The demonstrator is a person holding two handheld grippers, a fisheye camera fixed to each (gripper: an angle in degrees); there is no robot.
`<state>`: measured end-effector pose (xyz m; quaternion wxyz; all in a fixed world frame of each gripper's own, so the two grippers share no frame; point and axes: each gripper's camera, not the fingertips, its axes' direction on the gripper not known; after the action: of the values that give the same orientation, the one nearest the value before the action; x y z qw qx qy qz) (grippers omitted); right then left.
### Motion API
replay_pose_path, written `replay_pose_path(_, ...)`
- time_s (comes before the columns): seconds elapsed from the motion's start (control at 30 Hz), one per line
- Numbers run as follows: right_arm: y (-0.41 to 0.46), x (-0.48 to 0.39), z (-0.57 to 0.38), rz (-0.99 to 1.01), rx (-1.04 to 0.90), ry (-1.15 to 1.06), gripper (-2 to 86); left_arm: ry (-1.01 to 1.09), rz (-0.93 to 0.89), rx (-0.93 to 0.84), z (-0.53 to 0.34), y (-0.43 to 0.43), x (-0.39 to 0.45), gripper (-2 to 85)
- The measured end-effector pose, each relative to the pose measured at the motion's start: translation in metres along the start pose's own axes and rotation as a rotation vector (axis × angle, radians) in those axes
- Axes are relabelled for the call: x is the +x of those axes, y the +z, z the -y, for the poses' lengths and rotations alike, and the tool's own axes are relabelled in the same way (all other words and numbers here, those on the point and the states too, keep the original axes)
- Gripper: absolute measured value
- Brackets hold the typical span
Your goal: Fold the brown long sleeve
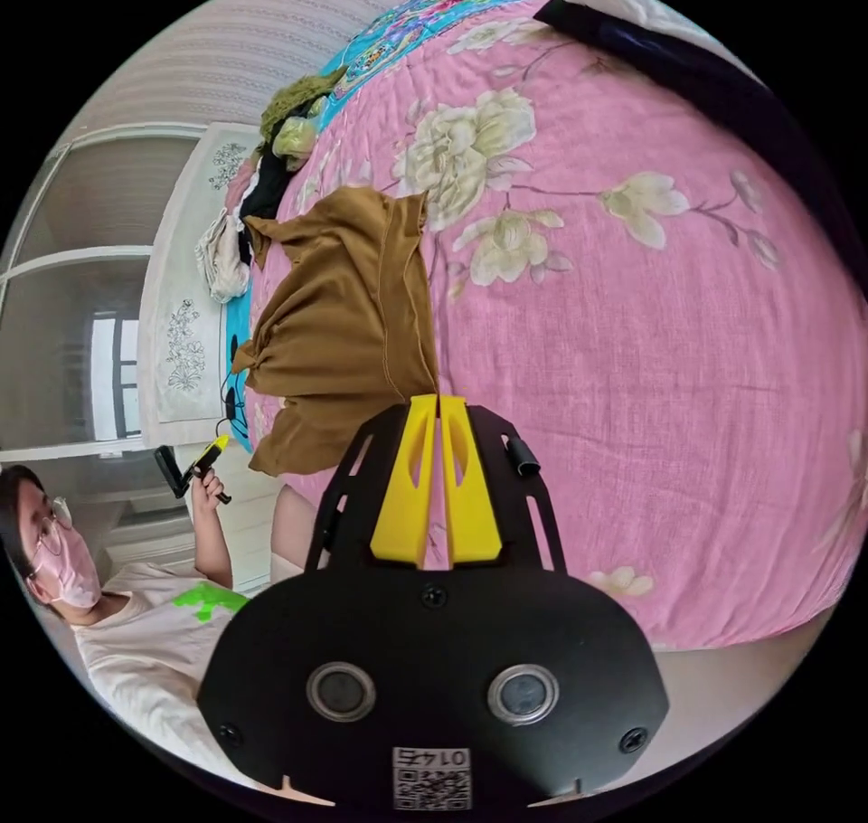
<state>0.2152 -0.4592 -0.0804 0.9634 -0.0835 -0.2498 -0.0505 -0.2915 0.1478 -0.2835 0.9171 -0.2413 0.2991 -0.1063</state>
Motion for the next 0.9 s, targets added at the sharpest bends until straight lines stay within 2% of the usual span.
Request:
replay_pose_path(0.17,0.009,-0.039,-0.001,-0.105,0.056,0.021,5.5,-0.066,0.064,0.007,0.020,0.002,-0.038,6.5)
replay_pose_path(0.33,0.046,-0.150,0.025,-0.134,0.017,-0.263,6.6,-0.129,0.143,-0.010,0.043,0.020,-0.075,7.5)
replay_pose_path(0.43,0.087,-0.229,0.042,-0.073,-0.039,-0.447,6.8,-0.186,0.190,-0.026,0.053,0.039,-0.096,7.4)
replay_pose_path(0.63,0.181,-0.369,0.061,-0.014,-0.225,-0.712,6.3,-0.263,0.031,0.006,0.052,0.058,-0.129,0.2)
replay_pose_path(0.9,0.276,-0.511,0.064,-0.008,-0.328,-0.925,6.3,-0.180,0.022,0.193,-0.013,0.005,-0.103,-0.8)
